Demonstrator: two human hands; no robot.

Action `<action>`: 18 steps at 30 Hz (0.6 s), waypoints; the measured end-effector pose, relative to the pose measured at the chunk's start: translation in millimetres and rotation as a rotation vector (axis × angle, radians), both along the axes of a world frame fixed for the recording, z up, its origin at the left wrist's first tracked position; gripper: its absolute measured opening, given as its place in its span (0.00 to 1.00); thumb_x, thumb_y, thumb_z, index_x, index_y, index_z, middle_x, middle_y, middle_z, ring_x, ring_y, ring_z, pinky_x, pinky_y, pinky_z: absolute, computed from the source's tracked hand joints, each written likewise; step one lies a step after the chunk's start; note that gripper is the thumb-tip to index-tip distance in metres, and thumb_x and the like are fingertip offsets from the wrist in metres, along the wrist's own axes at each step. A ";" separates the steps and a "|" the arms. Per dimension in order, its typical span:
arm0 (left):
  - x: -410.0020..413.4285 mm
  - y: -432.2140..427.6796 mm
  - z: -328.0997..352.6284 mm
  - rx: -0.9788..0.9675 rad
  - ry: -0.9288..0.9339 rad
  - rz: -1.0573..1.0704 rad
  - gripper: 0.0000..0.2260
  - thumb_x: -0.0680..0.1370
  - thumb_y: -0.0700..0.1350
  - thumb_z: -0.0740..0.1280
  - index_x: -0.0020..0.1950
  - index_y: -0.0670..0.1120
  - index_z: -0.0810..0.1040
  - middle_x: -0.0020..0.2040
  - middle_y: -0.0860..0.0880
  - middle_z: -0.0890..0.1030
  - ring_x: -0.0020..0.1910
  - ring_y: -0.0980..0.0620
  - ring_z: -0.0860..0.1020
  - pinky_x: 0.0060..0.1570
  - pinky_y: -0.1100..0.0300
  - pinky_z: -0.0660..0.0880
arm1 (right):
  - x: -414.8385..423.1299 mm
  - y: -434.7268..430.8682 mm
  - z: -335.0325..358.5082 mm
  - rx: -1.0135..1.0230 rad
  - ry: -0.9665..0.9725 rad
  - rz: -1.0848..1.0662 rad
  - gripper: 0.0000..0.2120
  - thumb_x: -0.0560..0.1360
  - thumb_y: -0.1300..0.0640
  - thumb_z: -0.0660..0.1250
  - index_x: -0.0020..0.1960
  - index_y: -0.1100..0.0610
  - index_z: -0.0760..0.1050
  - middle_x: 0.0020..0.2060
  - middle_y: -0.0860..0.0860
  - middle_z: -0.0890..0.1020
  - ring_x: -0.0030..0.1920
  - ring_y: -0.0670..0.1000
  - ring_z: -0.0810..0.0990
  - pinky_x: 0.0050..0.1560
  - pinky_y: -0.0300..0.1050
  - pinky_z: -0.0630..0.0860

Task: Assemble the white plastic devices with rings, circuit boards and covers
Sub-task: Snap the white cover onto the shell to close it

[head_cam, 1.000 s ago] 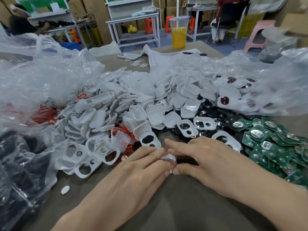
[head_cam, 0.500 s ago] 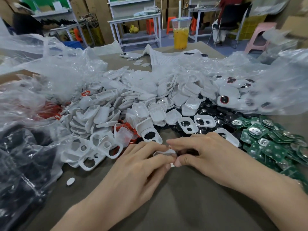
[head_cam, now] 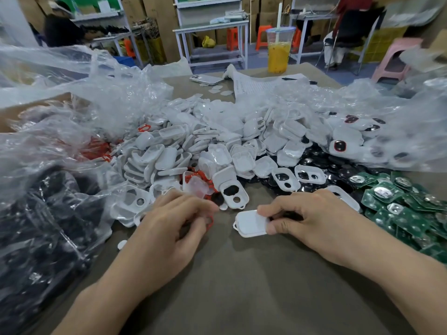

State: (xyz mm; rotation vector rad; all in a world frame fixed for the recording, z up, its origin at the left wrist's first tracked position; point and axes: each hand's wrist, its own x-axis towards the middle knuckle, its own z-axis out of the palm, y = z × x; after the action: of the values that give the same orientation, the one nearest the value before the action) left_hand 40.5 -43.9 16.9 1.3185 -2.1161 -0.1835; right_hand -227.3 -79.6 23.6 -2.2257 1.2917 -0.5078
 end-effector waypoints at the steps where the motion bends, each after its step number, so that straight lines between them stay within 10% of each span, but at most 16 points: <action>1: -1.0 2.4 0.1 0.003 -0.035 -0.027 0.12 0.80 0.48 0.61 0.55 0.53 0.83 0.49 0.65 0.80 0.54 0.57 0.76 0.55 0.60 0.73 | -0.2 -0.6 -0.1 -0.007 0.000 0.000 0.09 0.69 0.36 0.66 0.47 0.22 0.75 0.54 0.23 0.77 0.57 0.32 0.75 0.58 0.28 0.68; 6: -13.4 6.5 3.1 0.037 -0.121 -0.113 0.13 0.82 0.54 0.61 0.62 0.55 0.82 0.56 0.64 0.80 0.58 0.60 0.75 0.59 0.62 0.71 | 1.4 -2.7 0.3 -0.039 0.050 0.015 0.16 0.70 0.37 0.66 0.55 0.23 0.68 0.47 0.14 0.72 0.58 0.31 0.72 0.57 0.25 0.65; 12: -19.9 2.6 0.4 0.099 -0.058 -0.139 0.11 0.81 0.56 0.64 0.57 0.57 0.84 0.61 0.62 0.79 0.61 0.62 0.76 0.60 0.60 0.71 | 1.8 -1.0 0.7 -0.066 0.069 0.018 0.11 0.72 0.40 0.67 0.54 0.30 0.73 0.56 0.23 0.77 0.58 0.35 0.75 0.56 0.25 0.66; 18: -23.6 -3.4 -0.6 0.116 -0.010 -0.165 0.09 0.79 0.55 0.67 0.52 0.54 0.85 0.57 0.61 0.81 0.61 0.63 0.76 0.60 0.71 0.68 | 1.8 -0.8 0.5 -0.079 0.111 0.053 0.11 0.72 0.35 0.61 0.53 0.31 0.72 0.54 0.41 0.83 0.58 0.43 0.77 0.61 0.44 0.72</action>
State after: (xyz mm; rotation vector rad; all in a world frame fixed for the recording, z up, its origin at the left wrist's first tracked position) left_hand 16.9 -47.3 16.3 1.2108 -2.2527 -0.3740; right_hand -225.5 -80.3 24.1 -2.3767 1.2838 -0.4285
